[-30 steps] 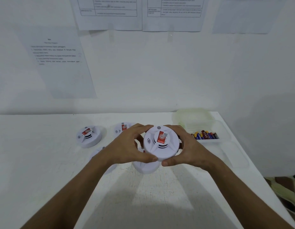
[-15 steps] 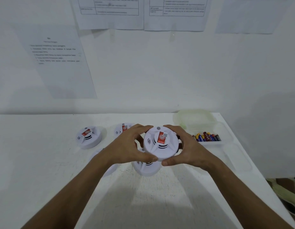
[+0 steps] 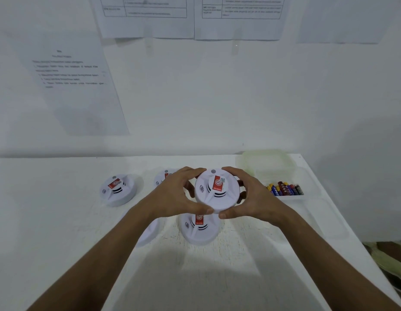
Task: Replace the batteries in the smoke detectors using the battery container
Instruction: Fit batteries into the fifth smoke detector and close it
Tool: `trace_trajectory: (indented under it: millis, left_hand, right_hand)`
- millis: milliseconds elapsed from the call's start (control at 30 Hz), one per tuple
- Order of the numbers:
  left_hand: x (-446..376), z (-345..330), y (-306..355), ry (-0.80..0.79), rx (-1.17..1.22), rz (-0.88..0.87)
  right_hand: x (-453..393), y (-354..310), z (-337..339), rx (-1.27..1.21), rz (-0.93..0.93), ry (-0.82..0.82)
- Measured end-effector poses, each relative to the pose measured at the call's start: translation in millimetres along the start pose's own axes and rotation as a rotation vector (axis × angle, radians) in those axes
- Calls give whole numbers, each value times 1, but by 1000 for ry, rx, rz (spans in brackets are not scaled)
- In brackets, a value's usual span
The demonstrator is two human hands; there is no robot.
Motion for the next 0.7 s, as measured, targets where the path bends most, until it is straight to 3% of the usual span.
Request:
trace_trajectory:
  millis: [700]
  left_hand:
    - [-64,11,-37,-42,-97,145]
  right_hand:
    - [-73,37,22,162,-135,-15]
Point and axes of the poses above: each hand's wrist, its own x-axis away from the middle knuckle, its own z-axis out of the back of the hand, y = z × x, the point moved 4 cm from there along -x, towards the middle knuckle, and after that the axes turned 5 degrees about -y, right-handed, at the moved point
